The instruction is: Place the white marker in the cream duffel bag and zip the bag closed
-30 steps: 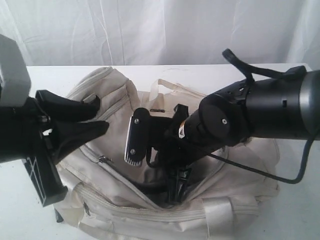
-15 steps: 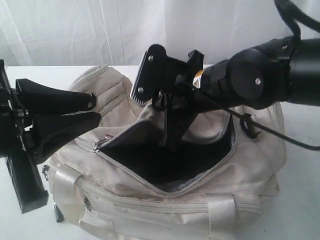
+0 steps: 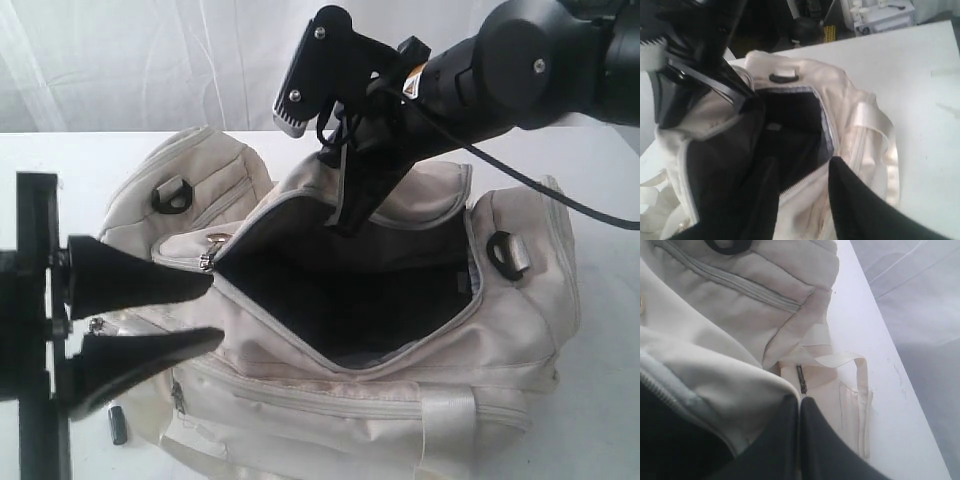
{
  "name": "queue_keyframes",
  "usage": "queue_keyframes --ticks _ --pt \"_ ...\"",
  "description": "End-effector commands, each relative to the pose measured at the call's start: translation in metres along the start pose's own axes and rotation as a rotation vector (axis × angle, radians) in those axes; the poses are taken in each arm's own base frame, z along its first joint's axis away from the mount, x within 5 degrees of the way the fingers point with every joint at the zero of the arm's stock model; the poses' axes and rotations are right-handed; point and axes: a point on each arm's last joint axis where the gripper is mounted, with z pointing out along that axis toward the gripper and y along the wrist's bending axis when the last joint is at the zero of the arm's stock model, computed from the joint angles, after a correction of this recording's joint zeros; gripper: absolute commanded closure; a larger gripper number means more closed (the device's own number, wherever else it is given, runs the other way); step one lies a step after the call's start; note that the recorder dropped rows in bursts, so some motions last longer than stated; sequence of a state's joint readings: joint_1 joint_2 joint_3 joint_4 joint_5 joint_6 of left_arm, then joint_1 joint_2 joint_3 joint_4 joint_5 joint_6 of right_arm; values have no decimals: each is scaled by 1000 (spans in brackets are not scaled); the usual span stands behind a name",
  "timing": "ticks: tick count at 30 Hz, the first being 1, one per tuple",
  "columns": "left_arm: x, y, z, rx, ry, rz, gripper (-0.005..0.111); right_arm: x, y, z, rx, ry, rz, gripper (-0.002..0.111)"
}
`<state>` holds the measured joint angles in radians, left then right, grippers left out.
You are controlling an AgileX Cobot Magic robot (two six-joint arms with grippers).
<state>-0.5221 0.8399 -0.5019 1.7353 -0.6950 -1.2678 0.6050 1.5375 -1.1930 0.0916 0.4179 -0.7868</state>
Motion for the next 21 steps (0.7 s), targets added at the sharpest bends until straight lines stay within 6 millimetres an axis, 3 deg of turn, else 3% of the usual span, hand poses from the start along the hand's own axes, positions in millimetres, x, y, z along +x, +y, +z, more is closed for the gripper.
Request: queue_keyframes --ticks 1,12,21 --pt "23 -8 9 30 89 85 61 -2 -5 -5 11 -8 18 108" --pt "18 2 14 -56 138 279 57 0 -2 -5 -20 16 27 108" --pt "0 29 43 -63 146 244 57 -1 -1 -5 -30 6 53 108"
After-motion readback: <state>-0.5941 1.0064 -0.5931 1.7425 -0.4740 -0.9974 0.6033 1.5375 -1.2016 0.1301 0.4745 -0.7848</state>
